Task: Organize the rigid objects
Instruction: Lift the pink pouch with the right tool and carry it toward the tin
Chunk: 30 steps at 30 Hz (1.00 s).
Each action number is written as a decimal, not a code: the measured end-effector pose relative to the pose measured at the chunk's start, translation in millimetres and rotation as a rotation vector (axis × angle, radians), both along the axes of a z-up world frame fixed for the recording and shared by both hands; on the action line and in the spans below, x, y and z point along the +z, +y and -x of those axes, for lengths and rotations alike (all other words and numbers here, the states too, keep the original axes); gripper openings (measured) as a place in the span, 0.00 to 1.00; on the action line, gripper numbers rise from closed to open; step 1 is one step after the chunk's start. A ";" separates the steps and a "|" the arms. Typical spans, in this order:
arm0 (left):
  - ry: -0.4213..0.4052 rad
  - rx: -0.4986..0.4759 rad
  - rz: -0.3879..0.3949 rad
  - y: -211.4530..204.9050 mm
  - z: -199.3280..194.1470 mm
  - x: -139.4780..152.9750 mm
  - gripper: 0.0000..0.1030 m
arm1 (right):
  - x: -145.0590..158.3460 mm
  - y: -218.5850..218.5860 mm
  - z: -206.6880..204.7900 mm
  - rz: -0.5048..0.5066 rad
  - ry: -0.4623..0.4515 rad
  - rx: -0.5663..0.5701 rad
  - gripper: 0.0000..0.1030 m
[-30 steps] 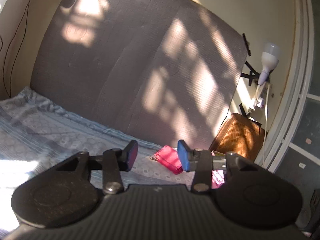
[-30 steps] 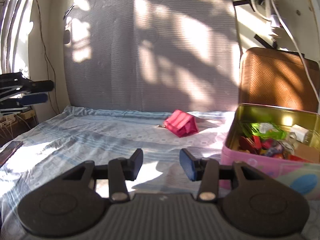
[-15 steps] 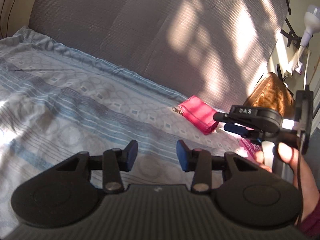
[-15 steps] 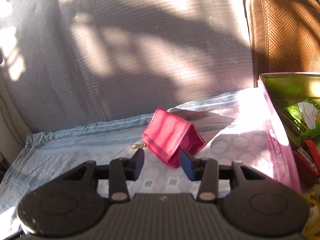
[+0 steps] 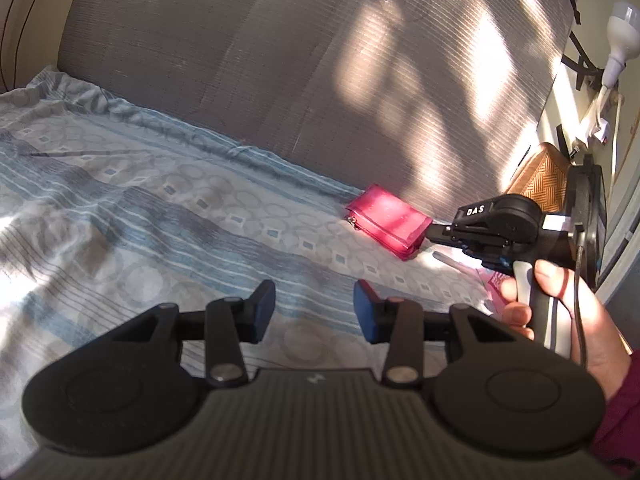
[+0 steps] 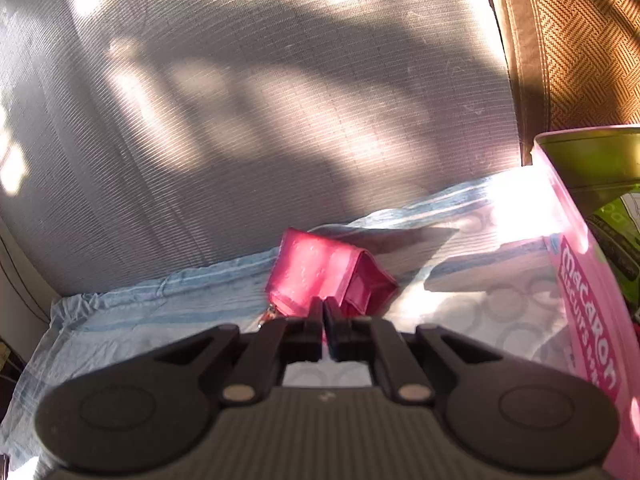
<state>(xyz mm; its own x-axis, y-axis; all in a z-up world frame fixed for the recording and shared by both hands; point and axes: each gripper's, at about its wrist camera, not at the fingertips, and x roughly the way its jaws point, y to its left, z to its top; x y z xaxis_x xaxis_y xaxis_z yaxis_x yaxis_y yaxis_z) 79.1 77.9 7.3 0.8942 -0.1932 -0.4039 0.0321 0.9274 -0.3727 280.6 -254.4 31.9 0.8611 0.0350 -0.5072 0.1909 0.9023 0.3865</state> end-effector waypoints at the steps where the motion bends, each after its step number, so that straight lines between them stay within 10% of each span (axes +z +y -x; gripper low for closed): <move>1: 0.000 0.004 0.000 0.5 0.4 0.0 0.44 | 0.2 -2.8 0.3 -0.026 -0.001 -0.012 0.07; 5: 0.001 0.004 0.000 1.3 0.2 -0.3 0.44 | -4.1 -10.9 -8.0 -0.056 0.004 -0.060 0.29; 18: 0.046 -0.016 0.025 2.5 -8.7 -3.4 0.45 | -11.8 -13.9 -46.3 -0.091 -0.008 -0.086 0.14; 30: -0.018 -0.055 0.038 6.5 -3.5 1.0 0.45 | 10.8 30.3 86.1 -0.061 -0.058 0.145 0.07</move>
